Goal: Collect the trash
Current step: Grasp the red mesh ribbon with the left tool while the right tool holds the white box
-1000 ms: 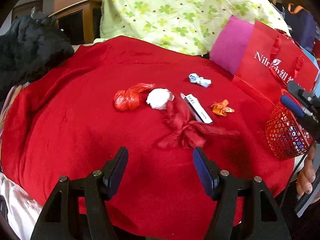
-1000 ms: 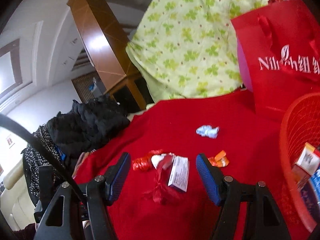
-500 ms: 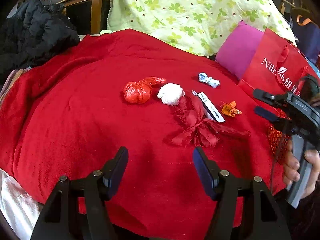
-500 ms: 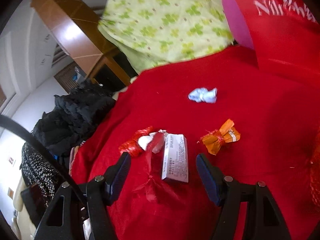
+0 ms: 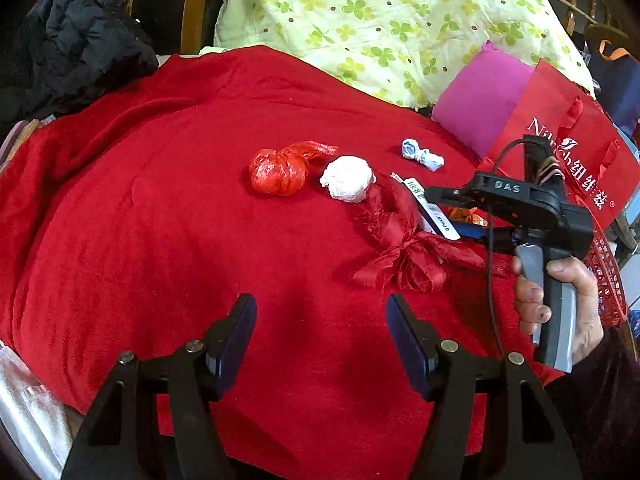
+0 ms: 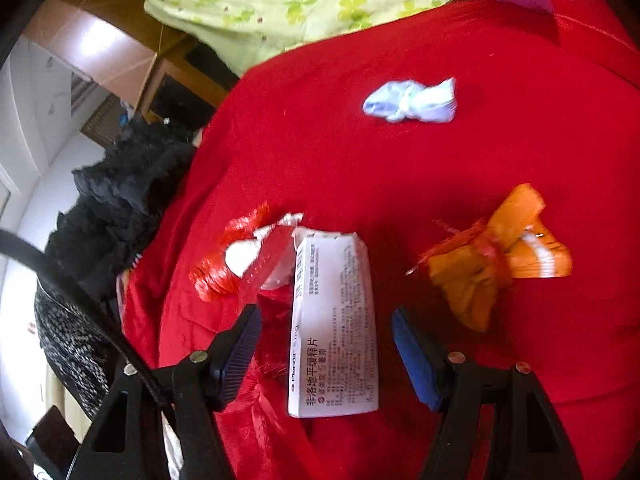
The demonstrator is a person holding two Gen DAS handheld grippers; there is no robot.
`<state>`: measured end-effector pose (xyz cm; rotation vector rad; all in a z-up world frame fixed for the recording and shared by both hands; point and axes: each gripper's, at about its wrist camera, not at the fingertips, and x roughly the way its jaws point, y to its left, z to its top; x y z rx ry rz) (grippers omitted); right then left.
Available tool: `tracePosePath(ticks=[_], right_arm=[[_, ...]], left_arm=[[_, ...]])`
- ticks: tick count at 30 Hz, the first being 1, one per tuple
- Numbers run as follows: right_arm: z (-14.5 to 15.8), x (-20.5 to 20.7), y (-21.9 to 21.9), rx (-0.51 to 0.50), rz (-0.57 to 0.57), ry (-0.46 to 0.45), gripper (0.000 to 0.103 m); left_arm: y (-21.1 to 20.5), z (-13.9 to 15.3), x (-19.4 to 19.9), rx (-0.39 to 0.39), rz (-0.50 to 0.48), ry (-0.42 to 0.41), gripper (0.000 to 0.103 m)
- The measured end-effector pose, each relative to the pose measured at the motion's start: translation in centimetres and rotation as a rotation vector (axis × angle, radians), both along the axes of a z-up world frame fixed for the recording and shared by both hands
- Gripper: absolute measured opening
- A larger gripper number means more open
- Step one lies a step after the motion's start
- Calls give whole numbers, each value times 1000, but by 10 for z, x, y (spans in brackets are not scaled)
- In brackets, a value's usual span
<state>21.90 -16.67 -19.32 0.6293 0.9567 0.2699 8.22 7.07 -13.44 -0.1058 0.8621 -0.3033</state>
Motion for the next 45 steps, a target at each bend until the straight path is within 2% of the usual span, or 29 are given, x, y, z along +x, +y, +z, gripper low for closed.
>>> tracePosePath(ticks=[3, 7, 8, 14, 18, 23, 30, 37, 39, 41, 45], right_arm=[[-5, 4, 11, -83, 7, 18, 69], [-5, 2, 12, -128, 0, 16, 48], [-4, 0, 11, -116, 3, 9, 47], [8, -18, 0, -120, 10, -21, 47], [23, -36, -13, -97, 4, -75, 47], [44, -56, -28, -120, -26, -137, 47], [60, -75, -47, -174, -75, -183, 47], [64, -80, -53, -161, -95, -199, 47], [66, -80, -52, -158, -92, -207, 47], [66, -79, -51, -159, -89, -219, 47], [69, -80, -49, -164, -86, -237, 47]], left_arm=[[0, -3, 2, 0, 3, 9, 68], [-2, -7, 5, -2, 6, 20, 68], [-4, -7, 6, -3, 3, 23, 68], [-23, -7, 13, 4, -30, 31, 68], [-46, -5, 22, 8, -58, 27, 68], [-73, -6, 42, 21, -79, 21, 68], [-102, -22, 81, 7, -65, 77, 68], [-120, -51, 100, -15, -47, 195, 68], [-122, -52, 98, 9, -40, 190, 59], [-124, -49, 96, 20, -52, 179, 40], [-123, -34, 89, 64, -49, 126, 31]])
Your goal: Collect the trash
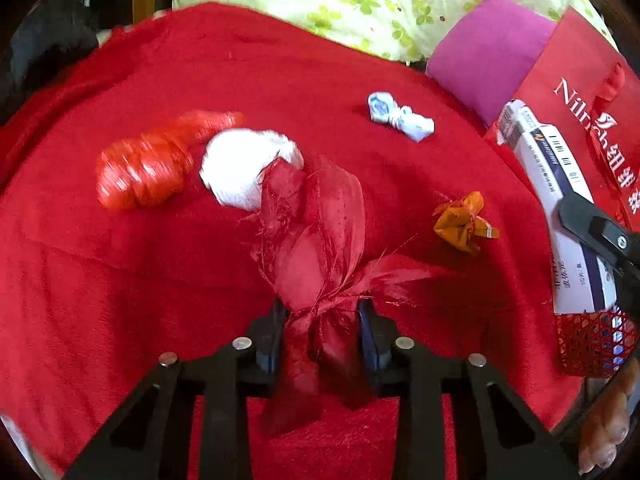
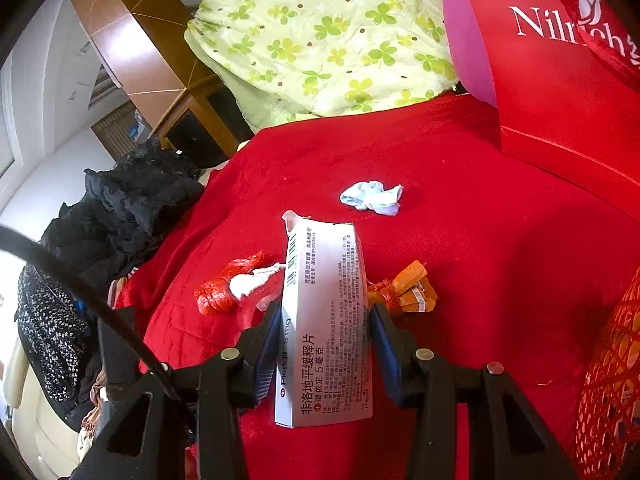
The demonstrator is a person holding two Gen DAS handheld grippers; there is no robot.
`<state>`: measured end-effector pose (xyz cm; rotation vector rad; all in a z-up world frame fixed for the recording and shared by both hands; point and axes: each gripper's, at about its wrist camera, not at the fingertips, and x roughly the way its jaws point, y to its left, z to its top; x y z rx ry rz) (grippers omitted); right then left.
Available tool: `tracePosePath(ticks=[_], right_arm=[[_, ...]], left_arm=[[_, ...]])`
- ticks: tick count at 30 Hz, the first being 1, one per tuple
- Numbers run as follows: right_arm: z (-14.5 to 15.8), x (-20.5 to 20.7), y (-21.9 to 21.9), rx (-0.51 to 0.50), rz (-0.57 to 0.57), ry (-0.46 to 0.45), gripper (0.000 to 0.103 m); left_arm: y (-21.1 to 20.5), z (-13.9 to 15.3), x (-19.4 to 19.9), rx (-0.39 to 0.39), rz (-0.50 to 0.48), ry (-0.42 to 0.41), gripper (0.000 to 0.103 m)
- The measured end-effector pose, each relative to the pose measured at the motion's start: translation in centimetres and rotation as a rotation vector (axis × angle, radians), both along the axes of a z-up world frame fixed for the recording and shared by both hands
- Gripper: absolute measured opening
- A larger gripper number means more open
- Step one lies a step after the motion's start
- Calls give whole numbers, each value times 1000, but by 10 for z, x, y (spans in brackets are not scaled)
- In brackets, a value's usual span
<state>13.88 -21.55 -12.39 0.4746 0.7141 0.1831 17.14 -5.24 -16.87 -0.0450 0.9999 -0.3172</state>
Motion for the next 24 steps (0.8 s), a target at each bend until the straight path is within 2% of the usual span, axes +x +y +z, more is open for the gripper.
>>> tracePosePath(ticks=[1, 5, 13, 24], right_arm=[[1, -1, 0, 1, 2, -6, 47], [7, -5, 2, 3, 8, -39, 47], [16, -15, 2, 0, 6, -86, 47], [30, -28, -1, 5, -1, -134, 47]], left_arm=[[0, 8, -5, 13, -4, -31, 28], [-1, 30, -23, 64, -5, -110, 28], [3, 70, -60, 109, -12, -246, 28], [3, 103, -90, 148, -3, -352, 28]])
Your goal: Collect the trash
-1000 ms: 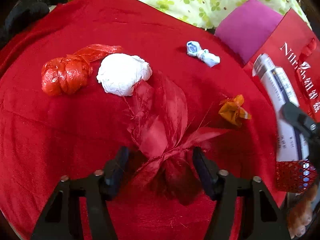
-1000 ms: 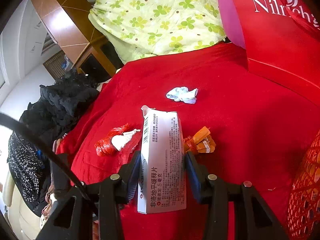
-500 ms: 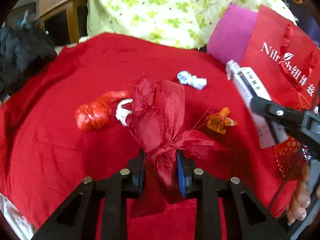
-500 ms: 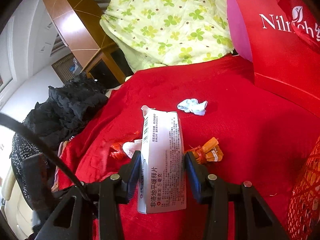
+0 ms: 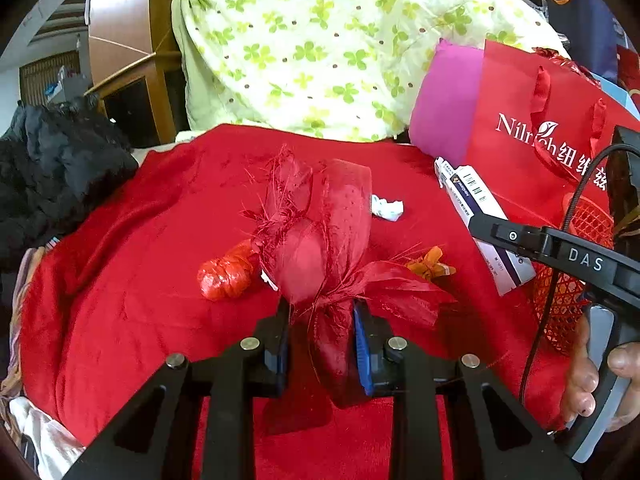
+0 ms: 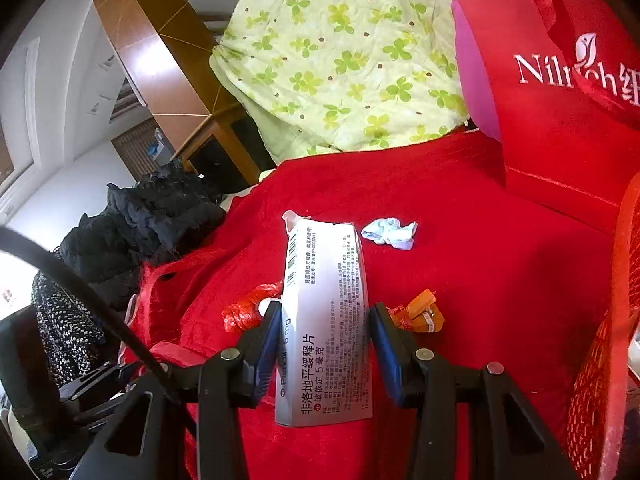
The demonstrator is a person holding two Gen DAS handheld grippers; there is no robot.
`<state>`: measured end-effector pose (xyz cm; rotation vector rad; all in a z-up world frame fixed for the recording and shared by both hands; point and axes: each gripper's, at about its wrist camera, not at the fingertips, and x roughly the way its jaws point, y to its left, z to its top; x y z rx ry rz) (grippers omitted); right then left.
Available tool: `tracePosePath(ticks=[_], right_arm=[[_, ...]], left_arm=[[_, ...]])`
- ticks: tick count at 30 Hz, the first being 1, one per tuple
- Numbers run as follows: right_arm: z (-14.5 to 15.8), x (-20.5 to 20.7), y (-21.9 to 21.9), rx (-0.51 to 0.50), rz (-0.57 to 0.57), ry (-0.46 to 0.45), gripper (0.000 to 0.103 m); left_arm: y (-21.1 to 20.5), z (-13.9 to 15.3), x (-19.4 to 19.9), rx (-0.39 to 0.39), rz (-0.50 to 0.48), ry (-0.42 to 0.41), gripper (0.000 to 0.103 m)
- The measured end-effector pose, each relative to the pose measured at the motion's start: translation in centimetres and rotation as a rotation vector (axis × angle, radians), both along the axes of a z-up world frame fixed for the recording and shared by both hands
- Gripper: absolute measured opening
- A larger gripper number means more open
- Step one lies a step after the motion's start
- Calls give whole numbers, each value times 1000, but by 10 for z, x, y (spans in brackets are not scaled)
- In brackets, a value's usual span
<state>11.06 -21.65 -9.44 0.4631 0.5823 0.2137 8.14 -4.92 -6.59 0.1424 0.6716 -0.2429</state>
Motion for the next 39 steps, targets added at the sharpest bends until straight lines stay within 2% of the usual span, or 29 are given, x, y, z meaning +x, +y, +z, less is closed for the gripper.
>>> tracePosePath(ticks=[26, 39], right_arm=[[13, -17, 10, -26, 25, -66, 47], [24, -39, 13, -68, 34, -124, 47]], left_arm=[[18, 31, -33, 40, 73, -139, 28], [12, 43, -42, 52, 61, -182, 29]])
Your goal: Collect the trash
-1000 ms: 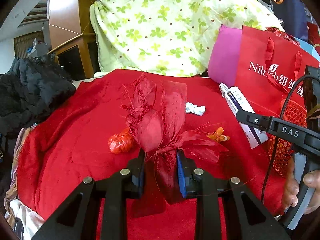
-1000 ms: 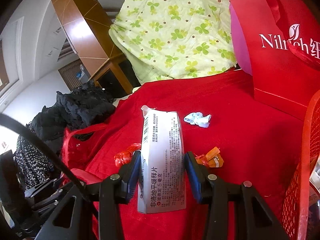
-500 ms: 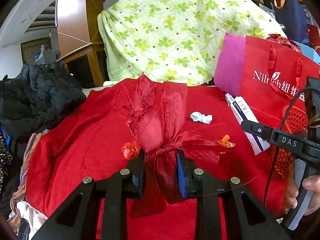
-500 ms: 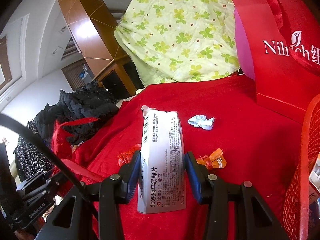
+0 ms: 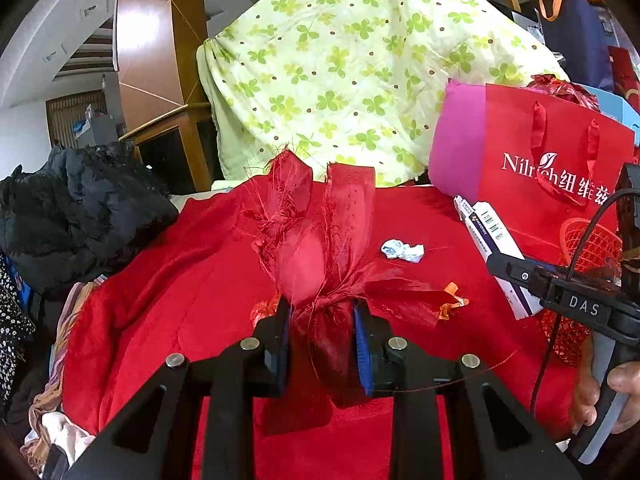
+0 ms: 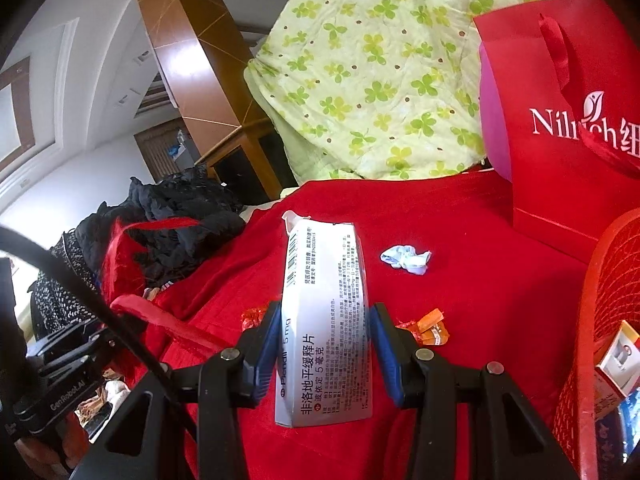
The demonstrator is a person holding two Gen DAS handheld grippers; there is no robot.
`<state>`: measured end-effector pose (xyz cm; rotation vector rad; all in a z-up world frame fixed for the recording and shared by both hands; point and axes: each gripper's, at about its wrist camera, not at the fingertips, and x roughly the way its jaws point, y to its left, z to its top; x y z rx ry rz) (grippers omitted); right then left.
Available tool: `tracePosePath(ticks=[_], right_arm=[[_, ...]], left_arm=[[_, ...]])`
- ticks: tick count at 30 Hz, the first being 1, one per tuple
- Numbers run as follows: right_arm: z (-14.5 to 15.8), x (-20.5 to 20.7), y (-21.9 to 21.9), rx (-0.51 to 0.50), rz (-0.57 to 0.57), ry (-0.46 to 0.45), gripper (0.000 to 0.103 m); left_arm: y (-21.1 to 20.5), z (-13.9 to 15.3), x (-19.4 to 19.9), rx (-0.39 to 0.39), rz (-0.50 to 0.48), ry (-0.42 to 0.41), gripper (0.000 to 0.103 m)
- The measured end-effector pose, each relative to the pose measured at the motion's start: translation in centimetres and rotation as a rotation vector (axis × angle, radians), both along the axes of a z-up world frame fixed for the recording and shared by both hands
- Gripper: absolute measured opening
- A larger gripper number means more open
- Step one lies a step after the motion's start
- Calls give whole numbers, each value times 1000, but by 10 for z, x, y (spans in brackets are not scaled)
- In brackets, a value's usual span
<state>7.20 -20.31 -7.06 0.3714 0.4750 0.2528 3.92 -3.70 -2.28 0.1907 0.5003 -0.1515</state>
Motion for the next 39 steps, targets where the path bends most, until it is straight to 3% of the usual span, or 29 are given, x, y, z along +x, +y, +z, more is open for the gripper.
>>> tracePosePath(ticks=[39], right_arm=[[25, -59, -40, -17, -63, -139, 47]], left_arm=[[-48, 14, -20, 46, -119, -35, 29]])
